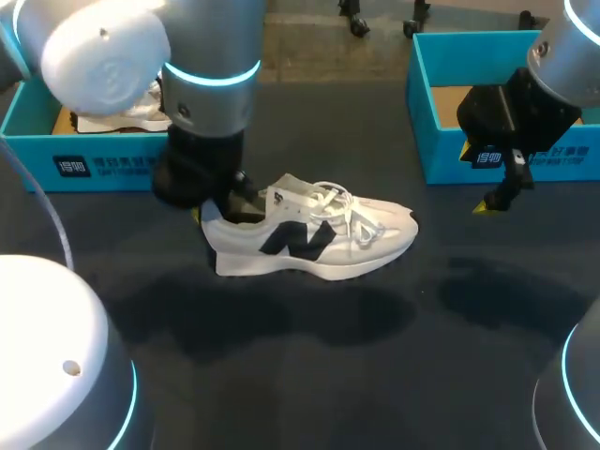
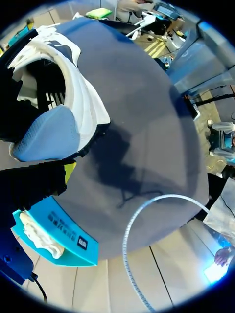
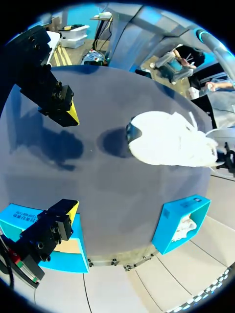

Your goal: Take the shoe out of the shoebox, open the shoe tongue, remove and reinsert the insole, then place the shoe into the shoebox

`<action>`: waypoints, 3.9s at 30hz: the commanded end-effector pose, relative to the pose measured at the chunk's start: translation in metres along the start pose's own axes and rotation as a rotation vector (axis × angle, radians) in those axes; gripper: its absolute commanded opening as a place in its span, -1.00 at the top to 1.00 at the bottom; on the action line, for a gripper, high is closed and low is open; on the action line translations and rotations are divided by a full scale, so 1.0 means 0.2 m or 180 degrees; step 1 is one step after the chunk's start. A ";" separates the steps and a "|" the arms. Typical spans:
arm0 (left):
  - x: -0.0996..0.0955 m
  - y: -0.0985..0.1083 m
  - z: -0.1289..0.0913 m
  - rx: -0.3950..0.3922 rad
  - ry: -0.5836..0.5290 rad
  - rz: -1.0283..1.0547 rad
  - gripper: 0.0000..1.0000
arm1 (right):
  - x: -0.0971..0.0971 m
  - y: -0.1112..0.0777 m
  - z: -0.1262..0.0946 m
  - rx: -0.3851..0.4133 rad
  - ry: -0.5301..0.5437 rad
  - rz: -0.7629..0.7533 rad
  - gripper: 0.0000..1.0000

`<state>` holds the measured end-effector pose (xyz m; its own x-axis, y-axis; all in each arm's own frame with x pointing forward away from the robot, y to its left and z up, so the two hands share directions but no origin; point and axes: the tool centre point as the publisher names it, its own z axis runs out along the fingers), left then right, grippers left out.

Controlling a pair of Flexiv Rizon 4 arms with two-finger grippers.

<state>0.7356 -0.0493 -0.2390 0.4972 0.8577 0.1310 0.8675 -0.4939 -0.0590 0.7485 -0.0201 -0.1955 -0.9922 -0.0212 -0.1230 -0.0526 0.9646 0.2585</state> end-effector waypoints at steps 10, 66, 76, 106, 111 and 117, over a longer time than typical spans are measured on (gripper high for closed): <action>-0.04 0.03 0.30 -0.0056 -0.0063 0.0046 1.00 | 0.00 0.00 0.00 0.0004 0.0000 0.0003 -1.00; -0.05 0.11 0.63 0.0098 0.0109 -0.0178 -1.00 | 0.00 0.00 0.00 0.0004 0.0000 0.0003 -1.00; -0.08 0.09 0.48 0.0110 -0.0111 -0.0315 -1.00 | 0.00 0.00 0.00 0.0004 0.0000 0.0003 -1.00; 0.05 -0.02 0.28 0.0688 -0.1004 -0.2323 -1.00 | 0.00 0.00 0.00 0.0004 0.0000 0.0003 -1.00; 0.13 -0.01 0.25 0.0794 -0.1162 -0.2673 -1.00 | 0.00 0.00 0.00 0.0004 0.0000 0.0003 -1.00; 0.24 -0.05 0.27 0.0933 -0.1370 -0.2963 -1.00 | 0.00 0.00 0.00 0.0004 0.0000 0.0003 -1.00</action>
<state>0.7515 -0.0093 -0.2831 -0.4269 0.9020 -0.0642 0.8579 0.3815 -0.3441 0.7485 -0.0202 -0.1956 -0.9922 -0.0211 -0.1230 -0.0525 0.9646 0.2584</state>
